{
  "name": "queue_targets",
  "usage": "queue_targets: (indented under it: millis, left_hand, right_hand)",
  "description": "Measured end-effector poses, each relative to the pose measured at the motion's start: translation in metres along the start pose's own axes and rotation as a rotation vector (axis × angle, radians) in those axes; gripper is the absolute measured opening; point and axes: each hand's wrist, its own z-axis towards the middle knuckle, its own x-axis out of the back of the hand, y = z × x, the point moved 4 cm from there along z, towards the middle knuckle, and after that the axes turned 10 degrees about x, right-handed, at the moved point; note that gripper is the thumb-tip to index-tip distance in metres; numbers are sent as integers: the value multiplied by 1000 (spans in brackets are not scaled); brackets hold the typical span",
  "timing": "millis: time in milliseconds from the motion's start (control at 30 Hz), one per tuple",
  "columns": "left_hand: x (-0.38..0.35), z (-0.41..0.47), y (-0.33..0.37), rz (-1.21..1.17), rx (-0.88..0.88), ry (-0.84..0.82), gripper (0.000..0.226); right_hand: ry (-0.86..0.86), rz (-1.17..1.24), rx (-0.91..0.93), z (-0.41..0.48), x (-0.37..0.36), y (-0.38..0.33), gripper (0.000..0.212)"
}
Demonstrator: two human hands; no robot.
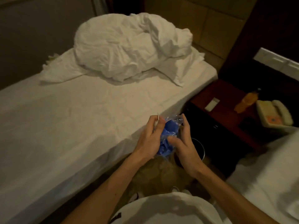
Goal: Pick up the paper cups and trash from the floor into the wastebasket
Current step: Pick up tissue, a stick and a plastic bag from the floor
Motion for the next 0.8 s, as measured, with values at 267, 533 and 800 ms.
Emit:
queue_targets:
  millis: [267, 533, 800]
  left_hand:
    - [-85, 102, -76, 36, 330, -155, 30]
    - [-135, 203, -141, 164, 475, -350, 29]
    - [-181, 296, -221, 175, 570, -348, 32]
  right_hand:
    - [191, -243, -233, 22, 110, 54, 81]
    - [379, -513, -425, 66, 162, 132, 59]
    - [310, -450, -530, 122, 233, 221, 69]
